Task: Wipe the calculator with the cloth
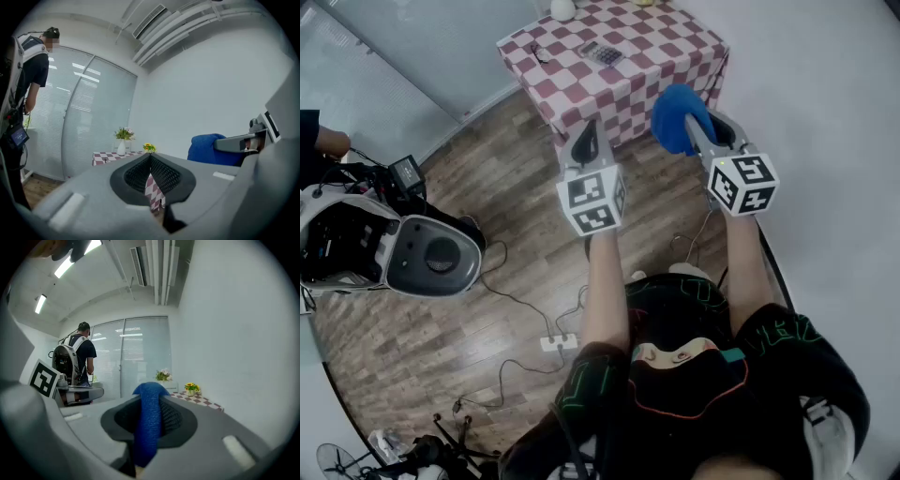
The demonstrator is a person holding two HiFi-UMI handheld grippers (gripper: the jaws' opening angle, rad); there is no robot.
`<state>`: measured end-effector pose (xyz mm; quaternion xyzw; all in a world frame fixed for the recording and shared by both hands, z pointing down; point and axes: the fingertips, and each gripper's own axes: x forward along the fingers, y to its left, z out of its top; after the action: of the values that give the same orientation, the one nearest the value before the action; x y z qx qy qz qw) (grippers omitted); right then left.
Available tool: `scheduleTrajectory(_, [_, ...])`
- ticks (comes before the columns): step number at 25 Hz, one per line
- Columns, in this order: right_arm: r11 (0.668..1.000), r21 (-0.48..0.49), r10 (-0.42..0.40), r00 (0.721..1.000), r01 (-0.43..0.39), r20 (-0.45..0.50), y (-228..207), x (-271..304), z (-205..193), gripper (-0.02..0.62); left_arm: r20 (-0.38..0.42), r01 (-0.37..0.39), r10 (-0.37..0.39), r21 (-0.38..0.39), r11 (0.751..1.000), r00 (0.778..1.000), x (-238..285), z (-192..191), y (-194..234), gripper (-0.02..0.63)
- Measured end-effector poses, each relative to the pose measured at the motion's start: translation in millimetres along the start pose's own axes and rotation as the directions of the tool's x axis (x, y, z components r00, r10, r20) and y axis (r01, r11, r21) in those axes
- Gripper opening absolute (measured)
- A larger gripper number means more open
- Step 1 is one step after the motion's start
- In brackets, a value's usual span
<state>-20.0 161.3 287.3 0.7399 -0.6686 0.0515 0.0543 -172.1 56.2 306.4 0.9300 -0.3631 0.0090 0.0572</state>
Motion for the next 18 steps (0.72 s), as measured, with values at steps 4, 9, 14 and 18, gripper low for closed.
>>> scheduleTrajectory(4, [0.999, -0.038, 0.017, 1.0, -0.017, 0.006, 9.8, -3.2, 9.0, 0.083, 0.012, 0.007, -0.007, -0.02, 1.0, 1.0, -5.0, 2.5, -0.7, 0.009])
scheduleTrajectory(9, [0.999, -0.026, -0.03, 0.998, 0.031, 0.047, 10.0, -16.3, 26.1, 0.083, 0.031, 0.026, -0.025, -0.03, 0.999, 0.999, -16.5, 15.4, -5.0, 0.009])
scheduleTrajectory(14, [0.998, -0.031, -0.052, 0.998, 0.053, 0.029, 3.4, -19.7, 20.7, 0.083, 0.036, 0.023, -0.021, -0.049, 0.999, 0.999, -13.2, 10.4, -2.9, 0.009])
scheduleTrajectory(18, [0.998, -0.028, -0.064, 0.998, 0.064, -0.004, -8.4, -19.2, 6.2, 0.083, 0.005, 0.018, -0.018, -0.06, 0.998, 1.0, -4.2, -8.0, -2.7, 0.009])
